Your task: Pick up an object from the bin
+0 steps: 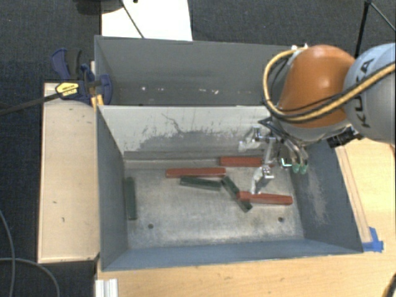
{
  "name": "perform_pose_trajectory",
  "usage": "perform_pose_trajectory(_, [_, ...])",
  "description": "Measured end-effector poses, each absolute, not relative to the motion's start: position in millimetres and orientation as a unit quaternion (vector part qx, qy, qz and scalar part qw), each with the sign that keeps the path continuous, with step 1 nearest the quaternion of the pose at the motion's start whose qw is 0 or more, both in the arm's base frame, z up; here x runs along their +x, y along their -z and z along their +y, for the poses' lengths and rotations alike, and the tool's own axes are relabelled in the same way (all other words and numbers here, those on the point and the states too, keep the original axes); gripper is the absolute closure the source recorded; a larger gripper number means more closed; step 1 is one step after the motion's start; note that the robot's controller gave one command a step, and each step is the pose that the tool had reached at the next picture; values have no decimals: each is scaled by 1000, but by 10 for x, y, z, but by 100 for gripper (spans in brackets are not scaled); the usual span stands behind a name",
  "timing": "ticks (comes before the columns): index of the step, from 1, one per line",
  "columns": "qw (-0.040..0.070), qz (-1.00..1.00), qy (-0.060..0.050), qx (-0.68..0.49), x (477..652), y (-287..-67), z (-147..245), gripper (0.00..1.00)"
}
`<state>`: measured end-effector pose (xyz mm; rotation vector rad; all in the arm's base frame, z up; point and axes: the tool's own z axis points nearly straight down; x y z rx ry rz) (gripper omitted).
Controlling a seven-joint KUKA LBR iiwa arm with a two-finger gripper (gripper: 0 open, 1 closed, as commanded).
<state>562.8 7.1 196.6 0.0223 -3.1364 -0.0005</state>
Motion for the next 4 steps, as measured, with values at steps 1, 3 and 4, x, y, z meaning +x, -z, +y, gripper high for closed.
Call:
perform_pose_trajectory(1, [1, -1000, 0, 7, 5633, -1986, 71, 0])
perform_pose_trajectory(3, [-4, -1000, 0, 11, 5539, -1216, 16, 0])
perform_pose_trajectory(4, [-10, -997, 0, 75, 5482, -761, -105, 100])
